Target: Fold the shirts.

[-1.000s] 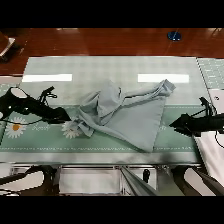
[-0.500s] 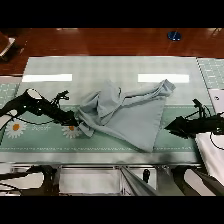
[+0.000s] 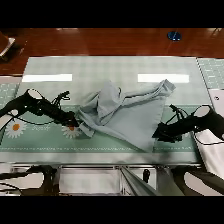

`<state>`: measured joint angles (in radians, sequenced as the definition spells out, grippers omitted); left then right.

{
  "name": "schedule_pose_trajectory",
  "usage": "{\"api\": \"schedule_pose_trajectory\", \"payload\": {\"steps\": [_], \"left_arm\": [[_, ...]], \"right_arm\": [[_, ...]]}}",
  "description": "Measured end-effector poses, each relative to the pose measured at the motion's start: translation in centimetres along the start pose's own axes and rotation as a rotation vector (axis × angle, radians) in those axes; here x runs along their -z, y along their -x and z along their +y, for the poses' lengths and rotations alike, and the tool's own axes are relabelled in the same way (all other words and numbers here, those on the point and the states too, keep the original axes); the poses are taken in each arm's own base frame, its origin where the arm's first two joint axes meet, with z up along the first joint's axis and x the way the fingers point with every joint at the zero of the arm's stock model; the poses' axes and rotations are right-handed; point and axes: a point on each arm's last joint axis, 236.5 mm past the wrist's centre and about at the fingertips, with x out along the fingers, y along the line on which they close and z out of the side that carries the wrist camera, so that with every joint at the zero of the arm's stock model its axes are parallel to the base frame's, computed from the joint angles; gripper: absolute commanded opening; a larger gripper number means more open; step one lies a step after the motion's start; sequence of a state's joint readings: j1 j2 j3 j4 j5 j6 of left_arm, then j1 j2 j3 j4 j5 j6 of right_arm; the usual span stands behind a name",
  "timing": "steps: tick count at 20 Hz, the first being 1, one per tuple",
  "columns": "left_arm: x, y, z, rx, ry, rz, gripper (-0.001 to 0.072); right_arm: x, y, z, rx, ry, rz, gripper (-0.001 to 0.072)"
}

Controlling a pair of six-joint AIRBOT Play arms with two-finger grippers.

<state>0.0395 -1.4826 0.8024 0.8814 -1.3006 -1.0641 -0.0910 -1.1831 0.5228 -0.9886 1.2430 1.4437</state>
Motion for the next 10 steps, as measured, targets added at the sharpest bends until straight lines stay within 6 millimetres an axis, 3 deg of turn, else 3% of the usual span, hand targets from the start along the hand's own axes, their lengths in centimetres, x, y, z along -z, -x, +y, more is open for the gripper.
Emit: {"api": "schedule_pose_trajectory", "payload": {"steps": [2, 3, 6, 8, 10], "left_arm": [[0.0, 0.0, 0.0, 0.0, 0.0, -0.001, 0.0019], [0.0, 0.0, 0.0, -0.001, -0.001, -0.001, 0.0019], [-0.1, 0.0, 0.1, -0.002, -0.002, -0.004, 0.0019], [-0.5, 0.2, 0.0, -0.006, -0.007, -0.014, 0.0018], [-1.5, 1.3, -0.3, -0.011, -0.025, -0.046, 0.0018]], "right_arm": [[0.1, -0.9, 1.0, -0.017, -0.004, 0.016, 0.0399], [-0.1, -1.3, 1.6, -0.029, -0.002, 0.016, 0.035], [-1.9, -2.0, 3.0, -0.039, 0.035, -0.043, 0.0027], [-3.4, -1.5, 5.4, -0.085, 0.094, -0.092, 0.0027], [-5.0, 0.4, 8.8, -0.151, 0.17, -0.142, 0.0026]]}}
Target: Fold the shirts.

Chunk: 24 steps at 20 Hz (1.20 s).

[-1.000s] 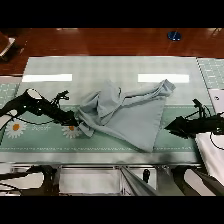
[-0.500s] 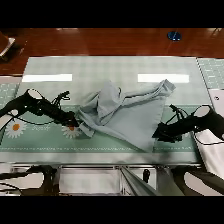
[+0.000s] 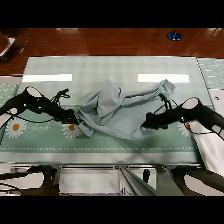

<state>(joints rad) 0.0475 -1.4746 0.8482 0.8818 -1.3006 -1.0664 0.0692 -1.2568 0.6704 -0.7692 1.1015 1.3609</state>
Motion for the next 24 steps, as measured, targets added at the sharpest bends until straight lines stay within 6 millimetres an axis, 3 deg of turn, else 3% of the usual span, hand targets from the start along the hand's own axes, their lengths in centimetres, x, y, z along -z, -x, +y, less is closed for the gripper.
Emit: {"api": "schedule_pose_trajectory", "payload": {"steps": [2, 4, 7, 10, 13, 16, 19, 21, 24], "left_arm": [[-2.3, 2.7, -0.8, -0.012, -0.028, -0.074, 0.0018], [-4.9, 7.3, -2.4, -0.035, -0.072, -0.188, 0.0018], [-8.6, 17.8, -6.7, -0.107, -0.165, -0.464, 0.0018], [-8.7, 30.2, -14.3, -0.199, -0.31, -0.815, 0.0018], [-3.8, 40.2, -23.1, -0.293, -0.489, -1.138, 0.0018], [3.7, 46.1, -29.2, -0.419, -0.616, -1.386, 0.0018], [11.6, 48.9, -32.8, -0.556, -0.696, -1.568, 0.0018], [16.0, 49.6, -34.5, -0.611, -0.734, -1.657, 0.0018], [20.2, 49.6, -35.9, -0.653, -0.772, -1.73, 0.0018]], "right_arm": [[-3.5, 2.8, 4.2, -0.051, 0.109, -0.092, 0.0026], [-7.0, 7.5, 9.6, -0.091, 0.243, -0.217, 0.0026], [-10.5, 17.4, 18.3, -0.102, 0.462, -0.45, 0.0026], [-9.5, 27.9, 26.4, -0.108, 0.66, -0.678, 0.0026], [-4.9, 36.5, 31.9, -0.118, 0.819, -0.884, 0.0026], [0.9, 42.0, 33.3, -0.055, 0.916, -1.04, 0.0026], [6.5, 45.4, 32.8, 0.025, 0.968, -1.144, 0.0026], [9.6, 46.9, 32.0, 0.072, 0.986, -1.197, 0.0026], [12.8, 48.1, 30.9, 0.116, 0.987, -1.242, 0.0026]]}}
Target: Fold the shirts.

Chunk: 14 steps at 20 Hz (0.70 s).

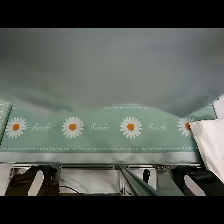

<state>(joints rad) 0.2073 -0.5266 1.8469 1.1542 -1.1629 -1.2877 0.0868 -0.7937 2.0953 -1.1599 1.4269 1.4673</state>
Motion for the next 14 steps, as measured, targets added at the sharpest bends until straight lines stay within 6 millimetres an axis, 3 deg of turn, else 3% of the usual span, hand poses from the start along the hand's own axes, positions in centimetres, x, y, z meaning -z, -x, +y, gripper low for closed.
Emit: {"api": "schedule_pose_trajectory", "payload": {"steps": [3, 6, 8, 11, 14], "left_arm": [[-0.4, 1.1, -0.4, 0.005, -0.003, -0.02, 0.0018], [2.3, -0.6, -0.6, 0.04, 0.036, 0.045, 0.0018], [6.1, -3.2, -1.1, 0.093, 0.099, 0.138, 0.0018], [13.5, -7.9, -2.1, 0.186, 0.209, 0.308, 0.0018], [19.8, -12.8, -2.1, 0.229, 0.317, 0.429, 0.0018]], "right_arm": [[1.0, 1.2, 0.1, 0.019, -0.003, 0.029, 0.0026], [4.0, -0.1, -0.6, 0.022, -0.037, 0.134, 0.0026], [7.0, -1.9, -1.1, 0.012, -0.075, 0.236, 0.0026], [11.6, -5.2, -2.7, 0.021, -0.135, 0.357, 0.0026], [15.8, -8.9, -5.8, 0.09, -0.173, 0.447, 0.0025]]}}
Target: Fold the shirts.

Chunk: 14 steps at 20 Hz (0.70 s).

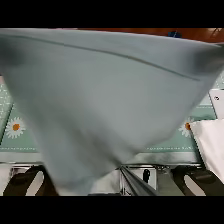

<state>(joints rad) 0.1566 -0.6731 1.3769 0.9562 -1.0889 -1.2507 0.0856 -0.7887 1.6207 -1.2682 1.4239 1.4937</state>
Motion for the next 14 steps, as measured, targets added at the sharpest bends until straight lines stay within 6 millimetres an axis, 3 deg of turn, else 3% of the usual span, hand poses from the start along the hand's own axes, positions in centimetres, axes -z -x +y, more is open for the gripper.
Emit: {"api": "schedule_pose_trajectory", "payload": {"steps": [3, 6, 10, 14], "left_arm": [[1.4, -6.2, 1.5, 0.053, 0.088, 0.05, 0.0018], [3.7, -12.7, 1.3, 0.112, 0.138, 0.121, 0.0018], [11.4, -21.2, 1.5, 0.143, 0.19, 0.317, 0.0018], [20.3, -27.1, 2.8, 0.131, 0.262, 0.504, 0.0018]], "right_arm": [[0.7, -5.3, -4.5, 0.092, -0.065, 0.07, 0.0025], [2.2, -11.0, -9.7, 0.138, -0.181, 0.162, 0.0026], [5.8, -18.5, -14.6, 0.123, -0.315, 0.287, 0.0026], [9.3, -25.7, -17.1, 0.069, -0.443, 0.353, 0.0026]]}}
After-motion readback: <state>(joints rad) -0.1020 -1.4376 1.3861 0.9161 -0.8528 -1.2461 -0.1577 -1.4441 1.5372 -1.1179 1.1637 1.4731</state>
